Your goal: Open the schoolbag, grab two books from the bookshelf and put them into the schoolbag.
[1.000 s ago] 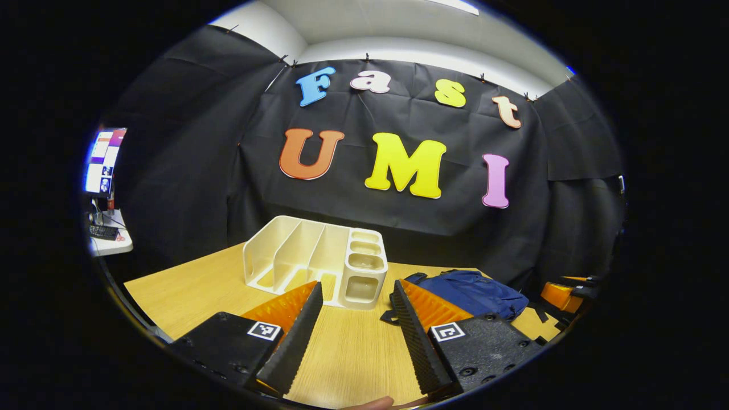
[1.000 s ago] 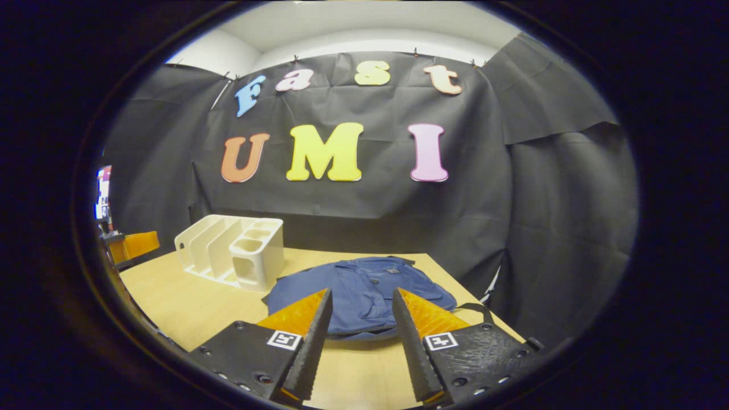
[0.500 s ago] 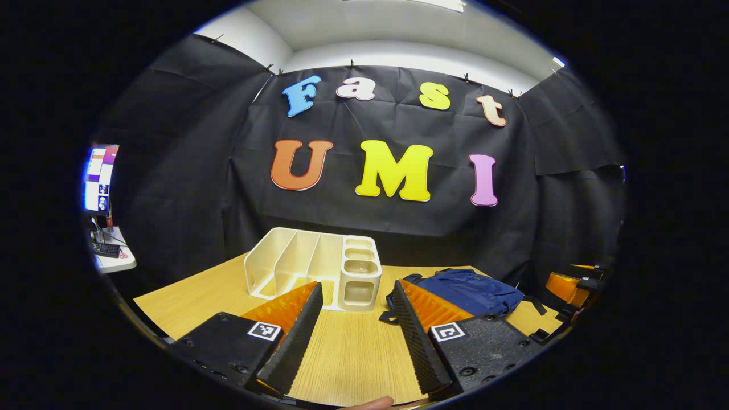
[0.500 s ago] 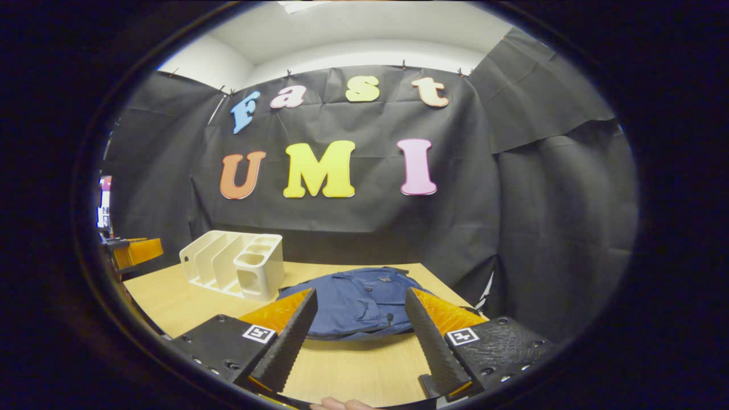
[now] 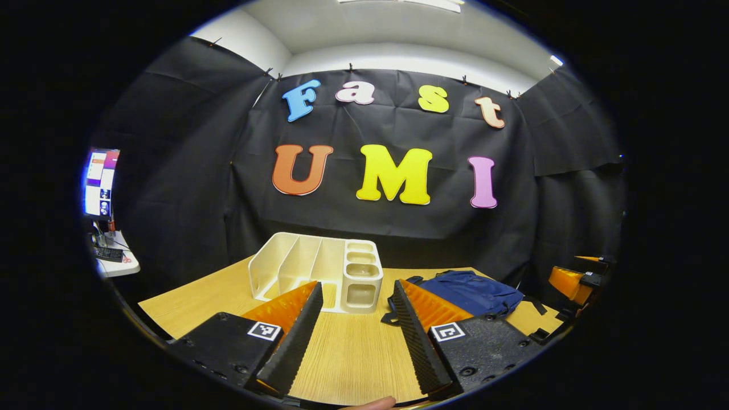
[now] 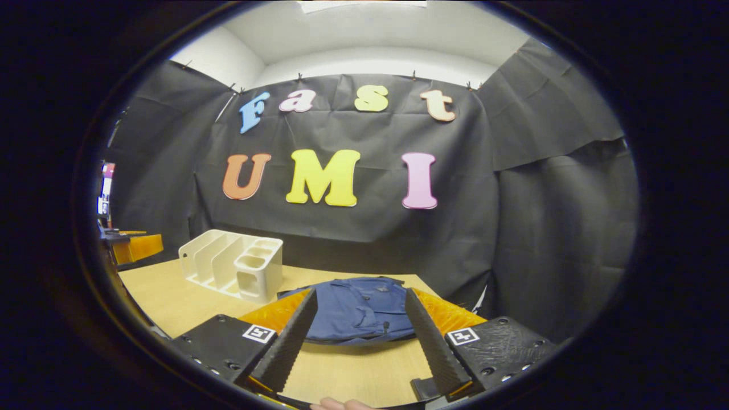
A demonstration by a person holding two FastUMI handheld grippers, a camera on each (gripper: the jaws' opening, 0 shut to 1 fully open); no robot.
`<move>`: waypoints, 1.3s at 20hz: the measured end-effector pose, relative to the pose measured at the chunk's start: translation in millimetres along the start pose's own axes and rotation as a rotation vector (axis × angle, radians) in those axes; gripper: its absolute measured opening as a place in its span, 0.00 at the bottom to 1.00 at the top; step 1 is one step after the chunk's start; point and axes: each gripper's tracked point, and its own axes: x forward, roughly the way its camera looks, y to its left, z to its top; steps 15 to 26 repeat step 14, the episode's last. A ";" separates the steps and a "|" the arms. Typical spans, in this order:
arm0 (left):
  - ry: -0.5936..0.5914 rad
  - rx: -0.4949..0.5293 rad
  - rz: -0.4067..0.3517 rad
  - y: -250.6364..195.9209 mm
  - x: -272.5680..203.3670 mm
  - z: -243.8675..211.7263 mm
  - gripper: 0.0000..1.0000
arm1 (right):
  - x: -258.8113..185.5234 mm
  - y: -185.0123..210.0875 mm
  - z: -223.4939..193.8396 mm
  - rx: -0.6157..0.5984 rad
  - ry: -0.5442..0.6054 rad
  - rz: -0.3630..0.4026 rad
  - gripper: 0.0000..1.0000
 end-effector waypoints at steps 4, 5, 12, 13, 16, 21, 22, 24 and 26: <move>0.018 -0.004 -0.017 -3.7 1.5 -4.4 0.81 | -0.1 -0.7 -2.0 -0.007 0.005 -0.003 0.93; 0.023 -0.002 -0.018 -3.7 2.7 -5.8 0.81 | 0.7 -0.6 -3.2 -0.009 0.011 -0.001 0.93; 0.028 0.033 -0.045 -12.0 4.3 -11.1 0.81 | 1.0 1.3 -12.0 -0.017 0.029 0.007 0.89; 0.031 0.038 -0.045 -12.0 4.1 -11.8 0.81 | 1.0 1.5 -12.3 -0.017 0.030 0.009 0.94; 0.032 0.043 -0.044 -12.1 4.8 -12.0 0.80 | 1.0 1.8 -13.1 -0.019 0.031 0.009 0.94; 0.032 0.043 -0.044 -12.1 4.8 -12.0 0.80 | 1.0 1.8 -13.1 -0.019 0.031 0.009 0.94; 0.032 0.043 -0.044 -12.1 4.8 -12.0 0.80 | 1.0 1.8 -13.1 -0.019 0.031 0.009 0.94; 0.032 0.043 -0.044 -12.1 4.8 -12.0 0.80 | 1.0 1.8 -13.1 -0.019 0.031 0.009 0.94; 0.032 0.043 -0.044 -12.1 4.8 -12.0 0.80 | 1.0 1.8 -13.1 -0.019 0.031 0.009 0.94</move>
